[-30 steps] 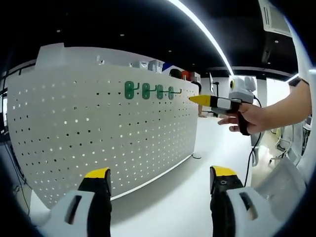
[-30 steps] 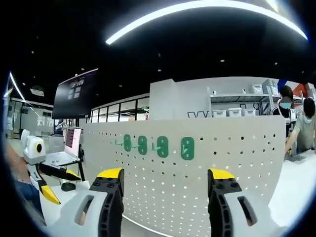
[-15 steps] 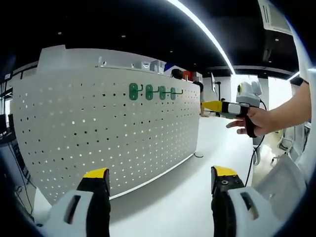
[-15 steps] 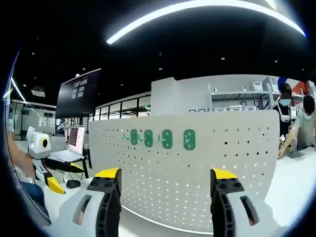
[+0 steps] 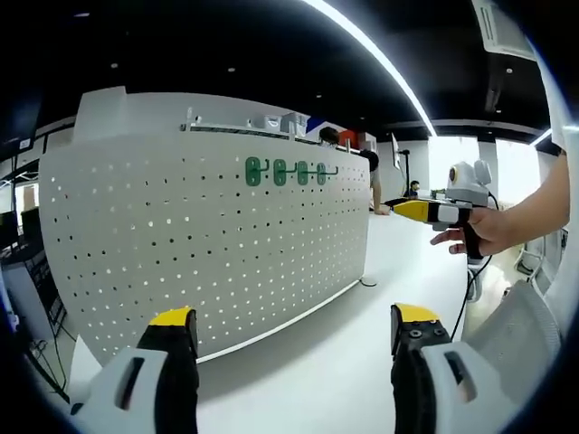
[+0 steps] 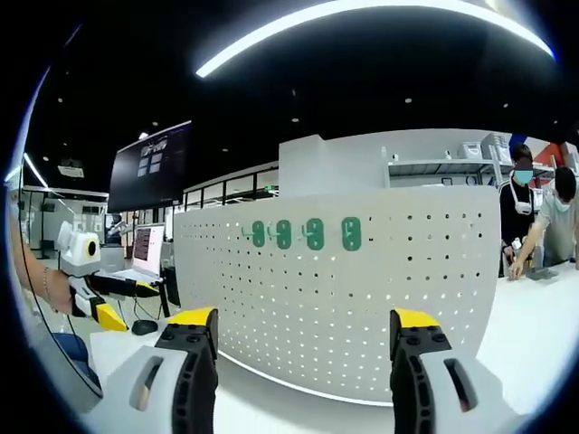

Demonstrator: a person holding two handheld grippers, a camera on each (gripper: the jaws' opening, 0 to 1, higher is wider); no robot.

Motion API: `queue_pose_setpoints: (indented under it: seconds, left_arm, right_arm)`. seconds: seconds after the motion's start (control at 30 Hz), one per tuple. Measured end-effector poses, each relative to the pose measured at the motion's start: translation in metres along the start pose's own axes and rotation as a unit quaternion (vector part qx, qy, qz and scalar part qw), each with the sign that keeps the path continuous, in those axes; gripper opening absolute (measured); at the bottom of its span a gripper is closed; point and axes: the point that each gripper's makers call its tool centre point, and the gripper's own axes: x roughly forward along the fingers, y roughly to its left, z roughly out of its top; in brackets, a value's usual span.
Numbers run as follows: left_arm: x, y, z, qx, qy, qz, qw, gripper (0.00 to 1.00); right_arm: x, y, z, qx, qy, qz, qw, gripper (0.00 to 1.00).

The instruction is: Insert the hook assembly into the mounting plate slot until the hook locks in place.

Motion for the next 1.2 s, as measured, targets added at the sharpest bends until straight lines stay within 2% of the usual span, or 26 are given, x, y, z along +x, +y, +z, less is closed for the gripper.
queue_pose_setpoints:
  seconds: [0.57, 1.2]
  left_arm:
    - [-0.022, 0.005, -0.013, 0.002, 0.008, 0.024, 0.9997, 0.92]
    - [-0.044, 0.007, -0.035, -0.018, 0.020, 0.037, 0.9990, 0.94]
  right_arm:
    - [-0.040, 0.012, -0.025, 0.017, 0.022, -0.003, 0.9996, 0.76]
    - [-0.065, 0.020, -0.046, 0.016, 0.045, 0.003, 0.9988, 0.76]
